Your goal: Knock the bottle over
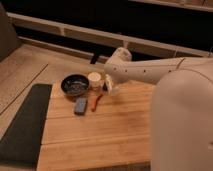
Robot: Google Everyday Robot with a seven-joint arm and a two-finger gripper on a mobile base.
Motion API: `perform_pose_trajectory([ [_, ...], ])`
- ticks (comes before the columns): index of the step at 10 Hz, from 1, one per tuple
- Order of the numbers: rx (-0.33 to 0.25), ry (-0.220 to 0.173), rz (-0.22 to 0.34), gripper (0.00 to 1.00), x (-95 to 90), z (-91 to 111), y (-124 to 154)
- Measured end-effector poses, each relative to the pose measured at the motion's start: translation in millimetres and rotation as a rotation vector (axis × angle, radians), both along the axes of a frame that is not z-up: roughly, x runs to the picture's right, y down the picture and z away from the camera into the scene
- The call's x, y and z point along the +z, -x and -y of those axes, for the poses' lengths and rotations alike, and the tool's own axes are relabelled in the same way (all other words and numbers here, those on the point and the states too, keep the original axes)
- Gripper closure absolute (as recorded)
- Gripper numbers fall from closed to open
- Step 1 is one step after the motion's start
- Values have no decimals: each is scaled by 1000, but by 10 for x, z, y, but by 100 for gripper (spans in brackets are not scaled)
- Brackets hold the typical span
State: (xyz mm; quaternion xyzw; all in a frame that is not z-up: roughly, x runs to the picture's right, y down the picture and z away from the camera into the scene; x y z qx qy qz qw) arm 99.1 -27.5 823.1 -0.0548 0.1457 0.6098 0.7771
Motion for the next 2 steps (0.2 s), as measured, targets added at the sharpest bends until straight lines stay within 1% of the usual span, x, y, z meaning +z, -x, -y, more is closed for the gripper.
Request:
perform_pose_trajectory([
  [1, -7, -12, 1, 35, -47, -7, -18],
  [2, -8, -12, 3, 35, -45, -10, -9],
])
